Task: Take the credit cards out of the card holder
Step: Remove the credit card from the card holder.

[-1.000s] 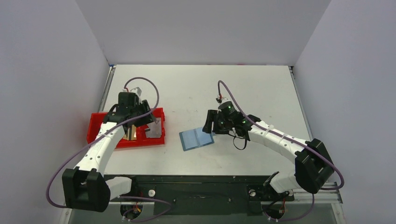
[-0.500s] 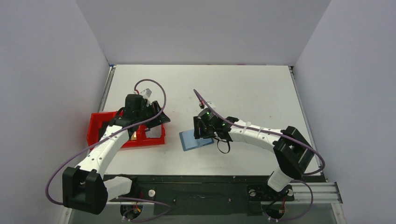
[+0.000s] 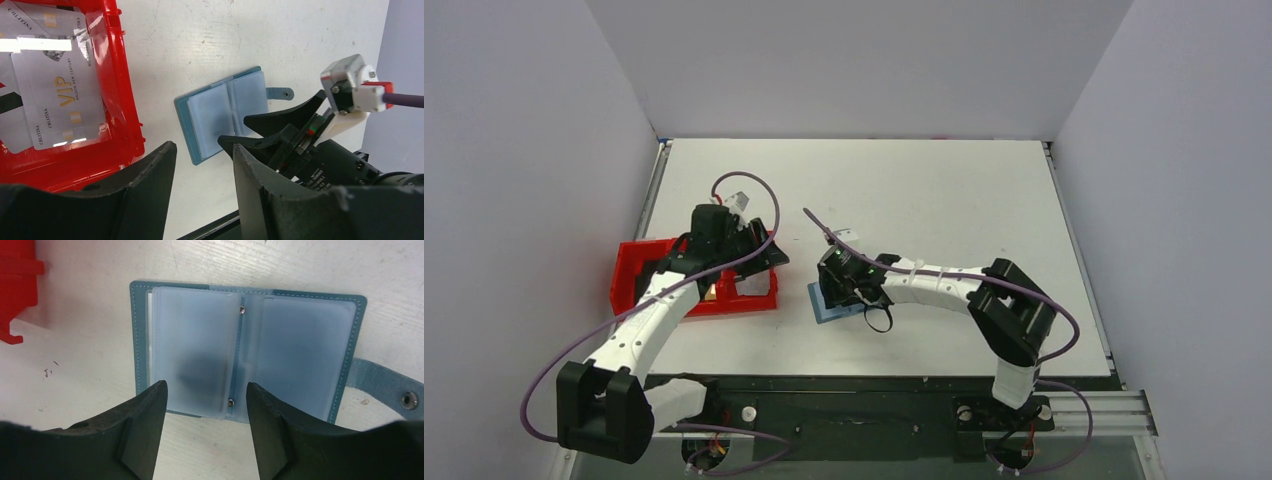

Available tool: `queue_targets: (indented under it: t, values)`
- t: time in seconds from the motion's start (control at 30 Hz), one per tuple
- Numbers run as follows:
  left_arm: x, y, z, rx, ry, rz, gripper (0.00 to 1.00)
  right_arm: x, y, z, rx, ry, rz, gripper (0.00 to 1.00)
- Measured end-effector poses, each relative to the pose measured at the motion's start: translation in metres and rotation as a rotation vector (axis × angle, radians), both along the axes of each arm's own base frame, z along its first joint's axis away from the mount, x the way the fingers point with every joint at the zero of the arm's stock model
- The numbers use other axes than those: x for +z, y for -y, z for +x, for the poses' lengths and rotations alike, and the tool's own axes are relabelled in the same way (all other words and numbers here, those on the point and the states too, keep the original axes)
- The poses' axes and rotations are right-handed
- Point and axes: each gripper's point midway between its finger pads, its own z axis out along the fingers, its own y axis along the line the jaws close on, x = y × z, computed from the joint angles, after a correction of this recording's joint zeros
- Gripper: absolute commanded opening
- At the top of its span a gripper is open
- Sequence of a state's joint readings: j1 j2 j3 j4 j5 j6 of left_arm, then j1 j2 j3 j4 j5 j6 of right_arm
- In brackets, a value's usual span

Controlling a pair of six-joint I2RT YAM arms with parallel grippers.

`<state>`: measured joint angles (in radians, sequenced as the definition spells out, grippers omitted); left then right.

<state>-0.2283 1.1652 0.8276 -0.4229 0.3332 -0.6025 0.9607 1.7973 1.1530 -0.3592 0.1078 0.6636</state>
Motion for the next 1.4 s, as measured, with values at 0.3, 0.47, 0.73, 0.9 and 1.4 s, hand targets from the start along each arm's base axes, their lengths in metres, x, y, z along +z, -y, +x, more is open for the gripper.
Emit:
queue_targets:
  t: [0.3, 0.47, 0.73, 0.9, 1.4]
  values:
    - [0.002, 0.0, -0.001, 0.0, 0.006, -0.001, 0.44, -0.015, -0.009, -0.007, 0.026, -0.02, -0.042, 0.55]
    - [0.001, 0.0, -0.002, 0.0, 0.002, -0.001, 0.44, -0.019, -0.009, -0.007, 0.027, -0.027, -0.053, 0.53]
    - [-0.003, 0.0, -0.005, -0.003, -0.014, -0.005, 0.44, -0.021, -0.008, -0.005, 0.021, -0.045, -0.034, 0.21]
    - [-0.014, 0.007, -0.01, -0.021, -0.053, -0.008, 0.43, -0.023, -0.009, -0.002, 0.012, -0.087, 0.023, 0.1]
    - [-0.062, 0.053, -0.034, -0.126, -0.178, -0.018, 0.35, -0.026, -0.009, 0.001, -0.036, -0.236, 0.287, 0.0]
